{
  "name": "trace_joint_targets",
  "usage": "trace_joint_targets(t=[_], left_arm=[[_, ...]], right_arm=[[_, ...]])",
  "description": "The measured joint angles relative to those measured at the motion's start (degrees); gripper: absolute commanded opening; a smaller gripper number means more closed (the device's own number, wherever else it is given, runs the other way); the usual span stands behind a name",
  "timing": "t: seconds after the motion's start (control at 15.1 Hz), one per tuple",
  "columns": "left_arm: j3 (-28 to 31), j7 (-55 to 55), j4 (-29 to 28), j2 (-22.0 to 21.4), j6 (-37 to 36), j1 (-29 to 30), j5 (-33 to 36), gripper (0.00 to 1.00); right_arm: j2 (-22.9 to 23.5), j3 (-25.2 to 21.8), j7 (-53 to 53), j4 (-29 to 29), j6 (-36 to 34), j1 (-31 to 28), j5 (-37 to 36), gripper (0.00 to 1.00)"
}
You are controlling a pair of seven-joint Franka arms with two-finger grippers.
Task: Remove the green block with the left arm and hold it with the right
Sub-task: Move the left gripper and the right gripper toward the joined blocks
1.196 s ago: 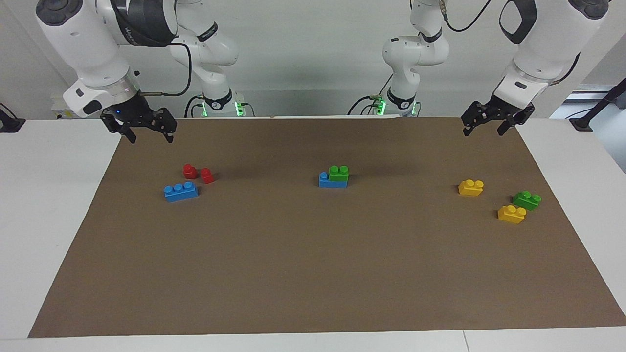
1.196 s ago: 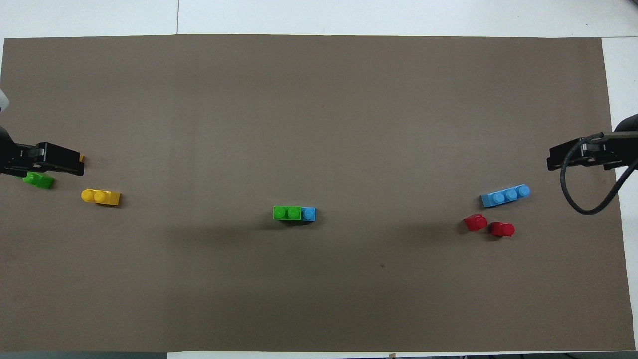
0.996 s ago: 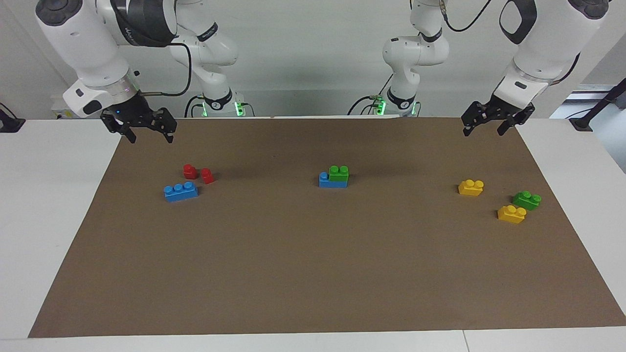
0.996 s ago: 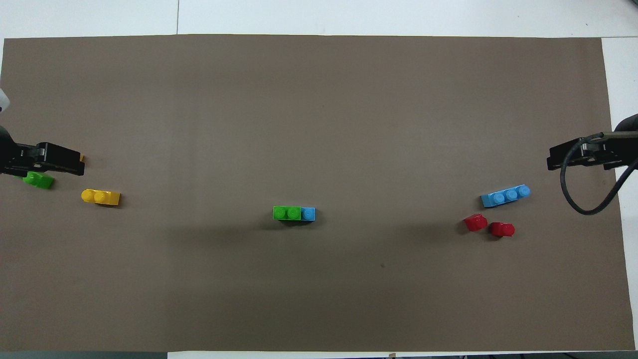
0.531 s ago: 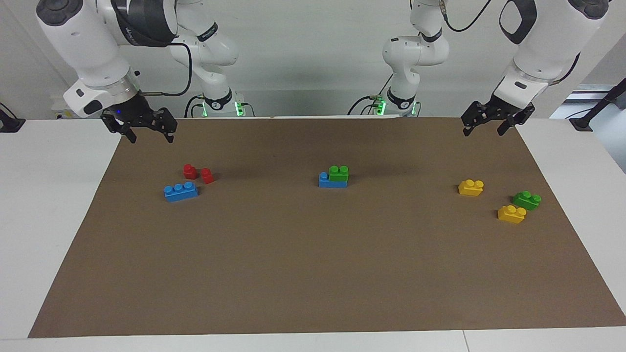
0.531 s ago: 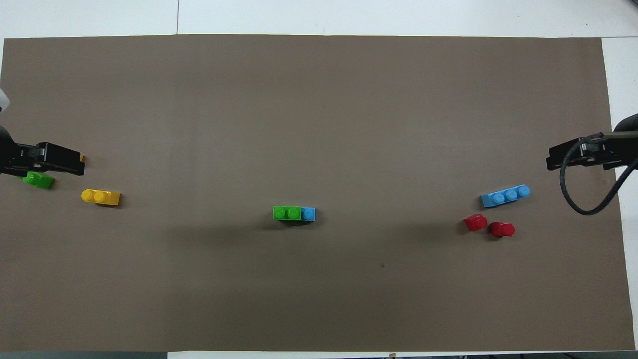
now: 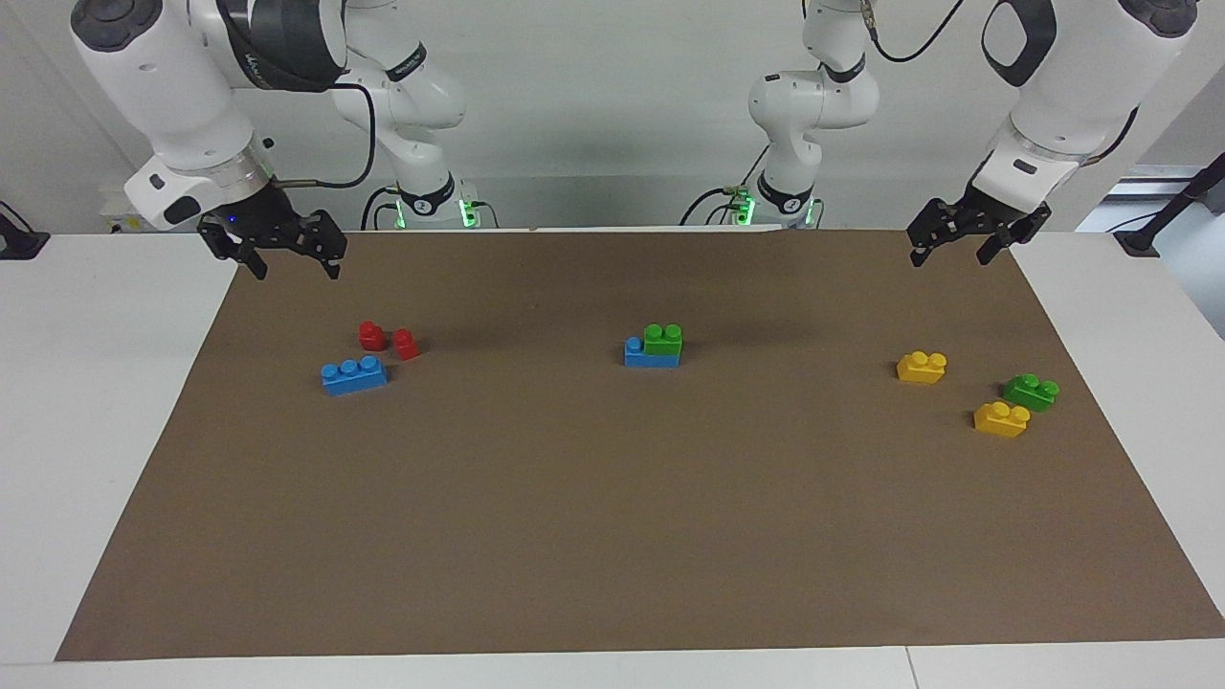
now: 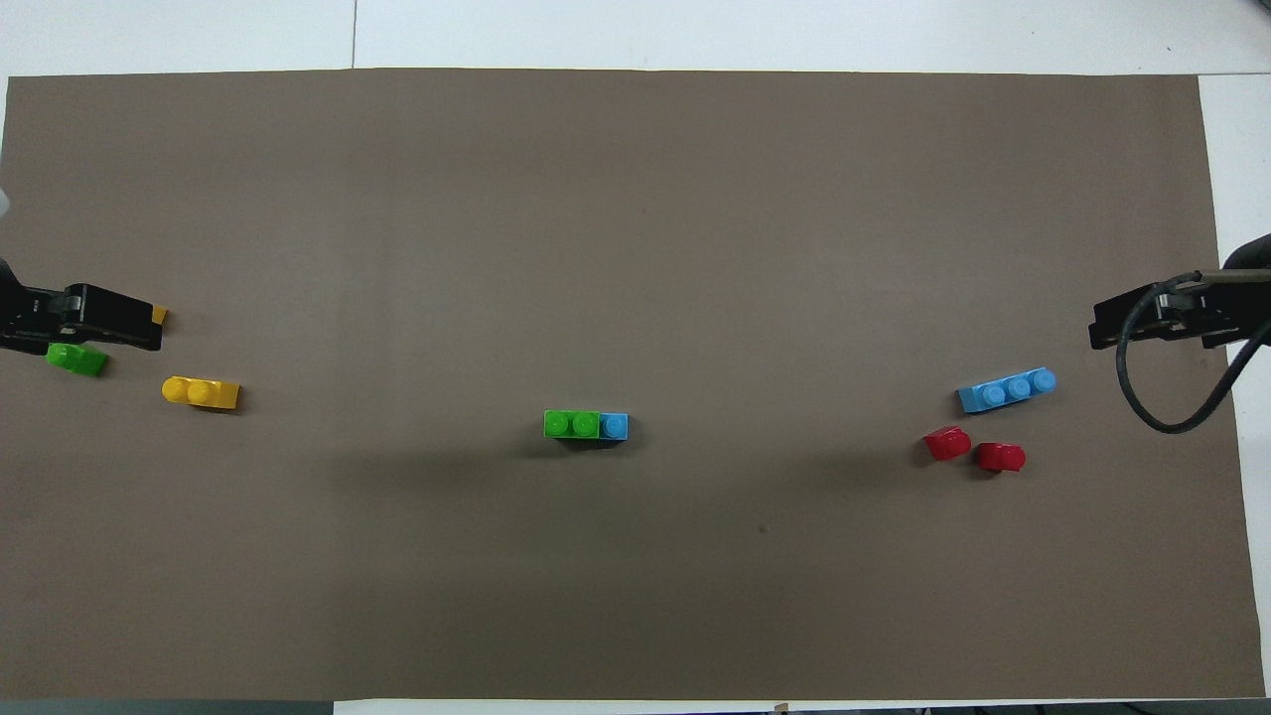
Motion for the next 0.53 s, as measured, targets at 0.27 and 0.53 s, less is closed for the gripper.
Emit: trace_joint_targets(t=[0.27, 0.53], left_arm=[[0.0, 0.0, -0.2, -0.1, -0.3, 0.0, 0.0, 1.0], [0.0, 0.0, -0.3, -0.1, -0.3, 0.0, 0.0, 1.0]], right_arm=[[0.0, 0.4, 17.7, -0.6, 1.7, 0.6, 2.6, 1.0], [-0.2, 1.0, 43.0, -2.9, 3.4, 5.0, 6.3, 1.0]])
